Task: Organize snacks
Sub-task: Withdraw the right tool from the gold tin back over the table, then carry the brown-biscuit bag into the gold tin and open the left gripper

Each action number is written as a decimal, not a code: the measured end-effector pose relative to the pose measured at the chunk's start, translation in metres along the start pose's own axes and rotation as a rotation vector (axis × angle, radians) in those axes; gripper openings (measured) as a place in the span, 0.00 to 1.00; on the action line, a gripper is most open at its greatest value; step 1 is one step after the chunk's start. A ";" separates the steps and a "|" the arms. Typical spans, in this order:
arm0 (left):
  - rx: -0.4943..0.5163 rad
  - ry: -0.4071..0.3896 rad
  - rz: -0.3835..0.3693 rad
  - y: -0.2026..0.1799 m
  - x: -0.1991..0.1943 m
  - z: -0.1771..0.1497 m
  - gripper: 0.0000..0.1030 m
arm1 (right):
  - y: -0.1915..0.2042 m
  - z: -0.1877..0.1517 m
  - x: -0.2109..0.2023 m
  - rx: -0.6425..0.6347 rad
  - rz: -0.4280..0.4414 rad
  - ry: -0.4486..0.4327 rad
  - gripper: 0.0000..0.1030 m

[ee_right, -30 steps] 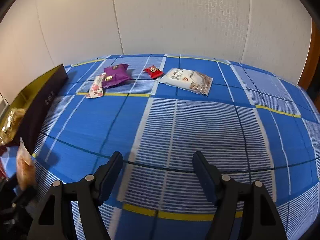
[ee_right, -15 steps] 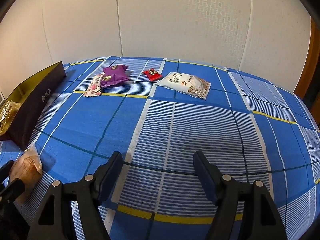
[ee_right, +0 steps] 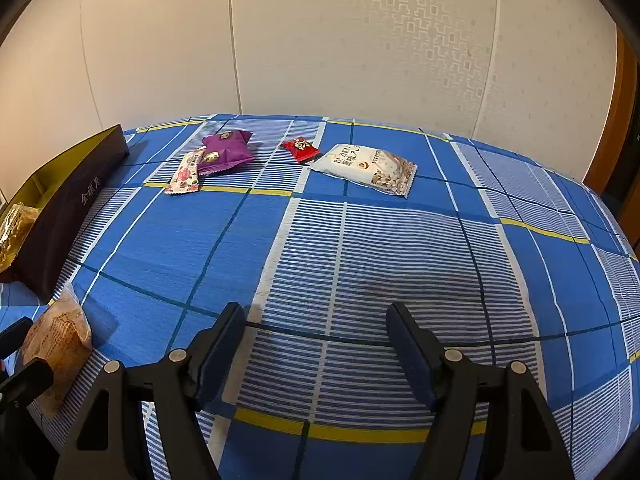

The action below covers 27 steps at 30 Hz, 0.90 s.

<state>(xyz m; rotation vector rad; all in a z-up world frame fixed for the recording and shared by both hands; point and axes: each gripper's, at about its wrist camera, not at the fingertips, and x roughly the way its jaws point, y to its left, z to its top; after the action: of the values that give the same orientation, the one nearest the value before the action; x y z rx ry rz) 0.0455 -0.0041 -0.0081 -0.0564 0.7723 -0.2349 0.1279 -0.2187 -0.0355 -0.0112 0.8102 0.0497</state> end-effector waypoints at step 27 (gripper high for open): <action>-0.076 -0.164 -0.044 0.011 -0.058 0.045 0.56 | 0.000 -0.001 -0.001 0.003 0.003 -0.002 0.72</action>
<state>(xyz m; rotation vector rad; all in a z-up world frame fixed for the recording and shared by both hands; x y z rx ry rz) 0.0394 0.0186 0.0621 -0.1628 0.6166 -0.2397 0.1268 -0.2190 -0.0353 -0.0069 0.8083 0.0513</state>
